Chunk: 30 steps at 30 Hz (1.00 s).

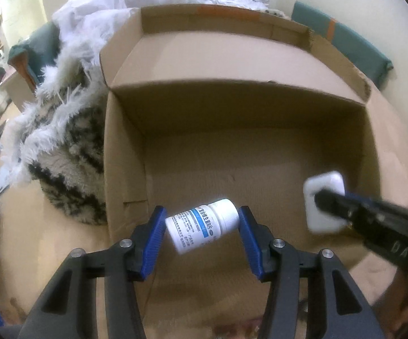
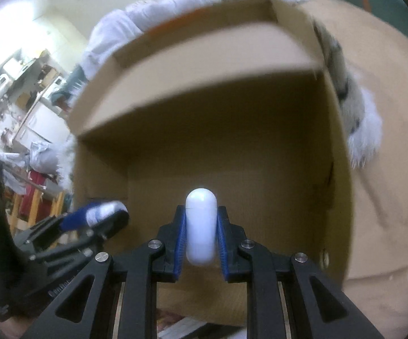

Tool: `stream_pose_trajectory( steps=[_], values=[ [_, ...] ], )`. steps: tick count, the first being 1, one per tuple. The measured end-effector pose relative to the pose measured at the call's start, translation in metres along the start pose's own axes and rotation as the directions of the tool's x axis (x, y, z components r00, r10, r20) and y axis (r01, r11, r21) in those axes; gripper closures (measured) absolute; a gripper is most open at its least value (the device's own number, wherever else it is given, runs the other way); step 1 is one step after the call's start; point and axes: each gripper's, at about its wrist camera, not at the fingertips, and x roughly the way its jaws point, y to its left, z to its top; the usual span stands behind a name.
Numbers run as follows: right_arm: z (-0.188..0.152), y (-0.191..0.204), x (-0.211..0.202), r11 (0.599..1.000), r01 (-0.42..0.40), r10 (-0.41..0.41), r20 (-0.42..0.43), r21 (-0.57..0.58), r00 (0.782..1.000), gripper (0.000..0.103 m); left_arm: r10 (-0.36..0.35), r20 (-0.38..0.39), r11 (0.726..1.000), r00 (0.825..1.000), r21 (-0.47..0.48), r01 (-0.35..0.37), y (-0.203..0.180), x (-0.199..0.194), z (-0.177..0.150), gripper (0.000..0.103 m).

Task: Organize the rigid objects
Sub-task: 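Lower the pill bottle and earbud case into the box and open both tools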

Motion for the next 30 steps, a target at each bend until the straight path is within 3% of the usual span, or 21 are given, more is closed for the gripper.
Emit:
stream_pose_trajectory(
  steps=[6,16,30],
  values=[
    [-0.005,0.002,0.027,0.999,0.020,-0.023,-0.076,-0.034,0.997,0.082,0.029,-0.021,1.000,0.999,0.009,-0.029,-0.006,0.012,-0.002,0.055],
    [-0.016,-0.018,0.053,0.998,0.060,-0.057,-0.163,0.011,0.985,0.082,0.050,-0.010,0.998,0.999,0.037,-0.049,-0.012,0.010,-0.005,0.055],
    [-0.013,-0.017,0.045,0.994,0.103,-0.106,-0.099,-0.035,0.989,0.082,0.068,-0.014,0.997,0.998,0.032,-0.068,-0.020,0.016,-0.001,0.055]
  ],
)
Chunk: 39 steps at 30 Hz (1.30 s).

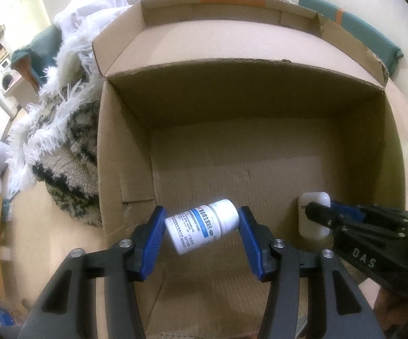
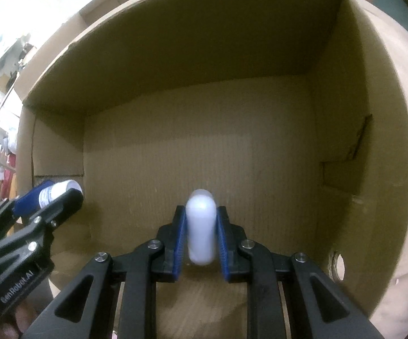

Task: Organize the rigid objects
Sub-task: 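Lower the pill bottle and earbud case into the box and open both tools, then grasp the pink translucent comb from the pile with the left tool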

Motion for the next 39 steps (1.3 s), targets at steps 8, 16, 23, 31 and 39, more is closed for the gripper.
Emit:
stream_pose_trajectory(
  steps=[8,16,23,31,39],
  values=[
    [0.010,-0.003,-0.016,0.997,-0.060,0.057,0.075,0.047,0.996,0.037,-0.015,-0.005,0.999,1.000,-0.033,0.015,0.014,-0.003,-0.001,0.038],
    [0.020,-0.003,-0.038,0.992,-0.121,0.115,0.118,0.040,0.986,0.006,-0.033,0.043,0.998,0.999,-0.061,0.036,0.016,-0.020,0.004,0.030],
    [0.018,0.000,-0.046,0.991,-0.131,0.125,0.148,0.027,0.981,0.006,-0.022,0.021,0.997,1.000,-0.077,0.024,0.014,-0.022,0.006,0.030],
    [0.011,0.004,-0.058,0.995,-0.095,0.091,0.163,0.014,0.982,0.006,0.003,0.039,0.997,0.999,-0.078,0.000,0.015,-0.035,0.002,0.030],
    [-0.013,0.001,-0.088,0.998,-0.069,0.068,0.151,0.006,0.986,0.006,-0.006,0.052,0.994,0.999,-0.111,0.012,0.031,-0.060,-0.017,0.030]
  ],
)
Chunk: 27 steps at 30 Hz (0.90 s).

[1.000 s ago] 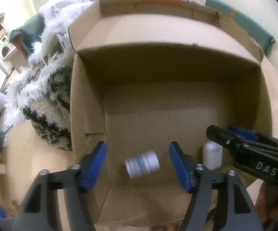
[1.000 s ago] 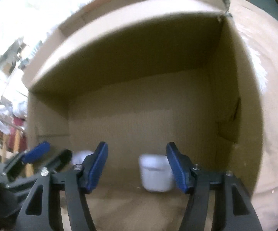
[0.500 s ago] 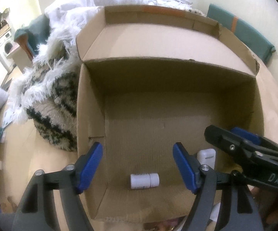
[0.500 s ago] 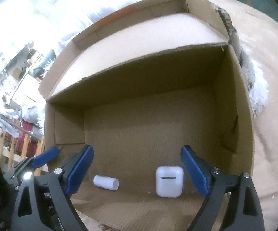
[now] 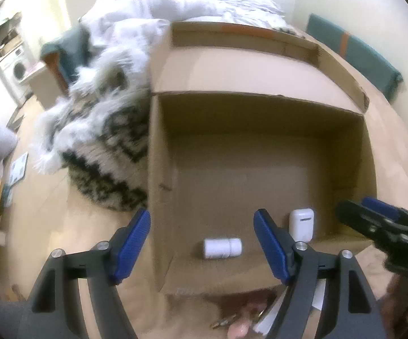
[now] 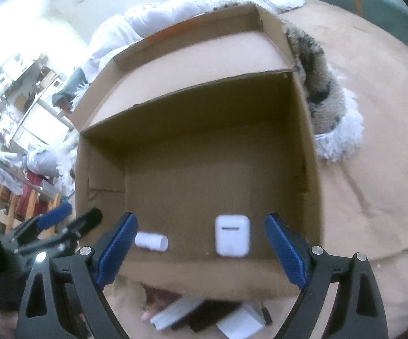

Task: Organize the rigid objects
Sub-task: 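Grasp the pink translucent comb from the pile with the left tool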

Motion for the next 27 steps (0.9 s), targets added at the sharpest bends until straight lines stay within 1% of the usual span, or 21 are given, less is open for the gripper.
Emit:
stream_pose_trajectory(
  steps=[3,4,7,10,12,16,18,22,24,25,27],
  values=[
    [-0.006,0.000,-0.011,1.000,-0.002,0.002,0.001,0.003,1.000,0.006,-0.034,-0.026,0.998,0.999,-0.061,0.032,0.012,-0.005,-0.007,0.030],
    [-0.008,-0.001,-0.014,1.000,0.004,-0.004,0.003,0.004,1.000,0.006,-0.036,-0.027,0.996,0.999,-0.078,0.034,0.016,-0.007,-0.009,0.030],
    [-0.016,-0.006,-0.025,0.999,0.019,-0.019,0.010,0.028,1.000,0.006,-0.007,-0.032,0.993,0.999,-0.116,0.004,0.029,-0.012,-0.022,0.030],
    [-0.029,-0.016,-0.040,0.999,0.027,-0.029,0.043,0.046,0.999,0.006,-0.032,-0.060,0.986,0.998,-0.167,0.021,0.043,-0.012,-0.034,0.030],
    [-0.036,-0.025,-0.044,0.996,0.033,-0.037,0.048,0.086,0.998,0.006,-0.030,-0.079,0.981,0.996,-0.191,0.014,0.051,-0.010,-0.042,0.030],
    [-0.044,-0.042,-0.053,0.983,0.018,-0.030,0.067,0.184,0.997,0.006,-0.024,-0.106,0.975,0.994,-0.224,-0.001,0.061,-0.006,-0.054,0.030],
    [-0.048,-0.047,-0.056,0.975,0.020,-0.036,0.069,0.221,0.997,0.006,-0.044,-0.113,0.976,0.993,-0.217,0.019,0.061,-0.004,-0.058,0.030],
    [-0.056,-0.057,-0.051,0.954,0.006,-0.023,0.055,0.301,0.998,0.006,-0.071,-0.178,0.987,0.981,-0.152,0.044,0.049,0.009,-0.069,0.030],
    [-0.057,-0.057,-0.047,0.951,0.007,-0.021,0.041,0.308,0.999,0.006,-0.112,-0.227,0.986,0.967,-0.145,0.081,0.042,0.021,-0.073,0.030],
    [-0.056,-0.056,-0.044,0.954,0.017,-0.028,0.035,0.299,0.999,0.006,-0.130,-0.239,0.985,0.962,-0.143,0.097,0.039,0.025,-0.073,0.030],
    [-0.056,-0.053,-0.041,0.959,0.032,-0.041,0.027,0.281,0.999,0.006,-0.143,-0.250,0.986,0.958,-0.124,0.114,0.031,0.032,-0.074,0.030]
  ],
)
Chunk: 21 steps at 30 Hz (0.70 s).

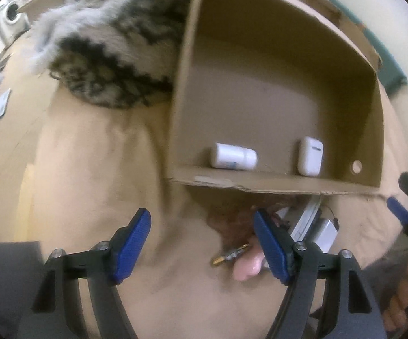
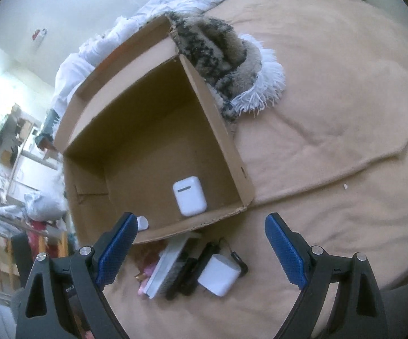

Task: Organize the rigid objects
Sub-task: 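Grasp the pink translucent comb from the pile with the left tool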

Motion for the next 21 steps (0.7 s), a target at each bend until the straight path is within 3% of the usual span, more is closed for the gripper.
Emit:
stream_pose_trajectory(
  steps=[3,6,11,16,19,20,21],
  values=[
    [-0.002,0.003,0.006,1.000,0.007,-0.007,-0.020,-0.012,1.000,0.006,-0.020,-0.038,0.995,0.999,0.094,0.023,-0.020,0.016,0.002,0.030],
    [-0.003,0.004,0.009,1.000,0.011,-0.012,-0.031,-0.021,0.999,0.006,0.007,-0.071,0.984,0.997,0.179,0.006,-0.039,0.035,0.001,0.030],
    [-0.003,0.006,0.013,1.000,0.005,-0.006,-0.049,-0.026,0.999,0.006,0.015,-0.146,0.961,0.989,0.275,0.026,-0.058,0.071,0.000,0.030],
    [-0.004,0.009,0.018,0.999,0.010,-0.013,-0.069,-0.046,0.998,0.006,0.010,-0.140,0.951,0.990,0.308,0.034,-0.063,0.082,0.005,0.031],
    [-0.004,0.008,0.021,0.999,0.015,-0.018,-0.081,-0.044,0.997,0.006,-0.003,-0.137,0.945,0.991,0.322,0.048,-0.065,0.079,0.005,0.055],
    [-0.004,0.007,0.022,0.999,0.013,-0.017,-0.085,-0.041,0.996,0.006,-0.025,-0.138,0.944,0.990,0.323,0.069,-0.065,0.077,0.005,0.070],
    [-0.004,0.007,0.023,0.999,0.013,-0.017,-0.090,-0.039,0.996,0.006,-0.030,-0.141,0.939,0.990,0.335,0.077,-0.067,0.075,0.005,0.076]
  ],
)
